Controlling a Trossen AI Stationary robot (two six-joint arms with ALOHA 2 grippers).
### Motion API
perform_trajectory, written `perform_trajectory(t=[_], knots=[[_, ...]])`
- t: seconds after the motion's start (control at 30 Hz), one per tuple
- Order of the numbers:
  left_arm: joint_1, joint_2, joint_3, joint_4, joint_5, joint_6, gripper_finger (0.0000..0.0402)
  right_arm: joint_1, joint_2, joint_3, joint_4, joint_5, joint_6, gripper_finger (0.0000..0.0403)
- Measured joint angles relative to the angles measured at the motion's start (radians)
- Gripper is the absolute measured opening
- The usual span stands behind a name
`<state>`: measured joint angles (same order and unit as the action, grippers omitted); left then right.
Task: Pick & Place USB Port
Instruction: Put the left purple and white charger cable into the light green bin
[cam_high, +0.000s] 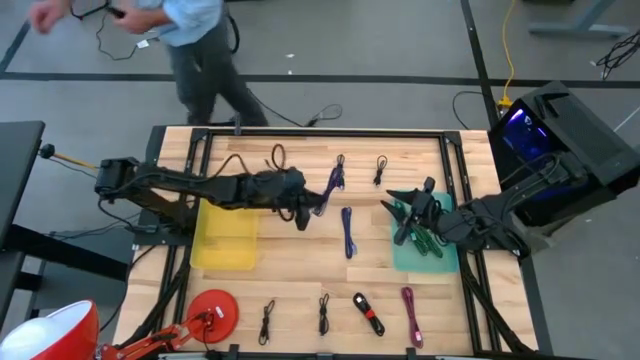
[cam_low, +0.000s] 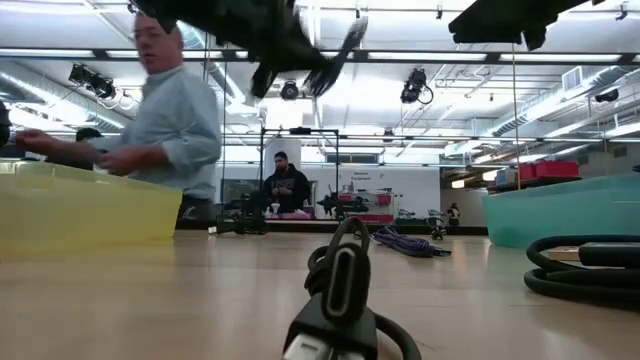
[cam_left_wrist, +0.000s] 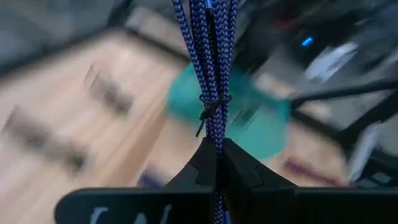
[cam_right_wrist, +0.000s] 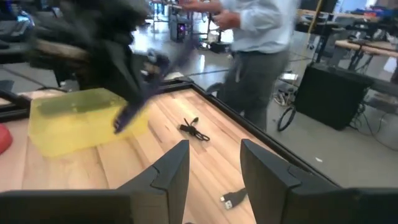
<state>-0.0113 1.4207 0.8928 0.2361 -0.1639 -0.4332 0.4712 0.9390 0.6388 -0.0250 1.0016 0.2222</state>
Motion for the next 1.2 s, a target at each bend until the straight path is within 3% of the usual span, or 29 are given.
perform_trajectory(t=[0.23,0.33,0.57,0.77,1.2], knots=[[-0.029,0.018,-0.001,0.204,0.023,0.183,0.0008,-0.071,0.06,0.0,0.174,-0.164,-0.032,0.0146],[-0.027,0.033,-0.001,0.255,0.042,0.206,0.0008,-0.101,0.11,0.0,0.307,-0.255,-0.106,0.0146],[-0.042,0.063,0.0,0.347,0.063,0.244,0.0008,-0.192,0.213,0.0,0.559,-0.359,-0.214,0.0146],[-0.046,0.073,0.0,0.345,0.047,0.262,0.0008,-0.233,0.227,0.0,0.621,-0.491,-0.198,0.0146],[-0.044,0.075,0.0,0.372,0.019,0.274,0.0008,-0.251,0.25,0.0,0.685,-0.579,-0.188,0.0146]])
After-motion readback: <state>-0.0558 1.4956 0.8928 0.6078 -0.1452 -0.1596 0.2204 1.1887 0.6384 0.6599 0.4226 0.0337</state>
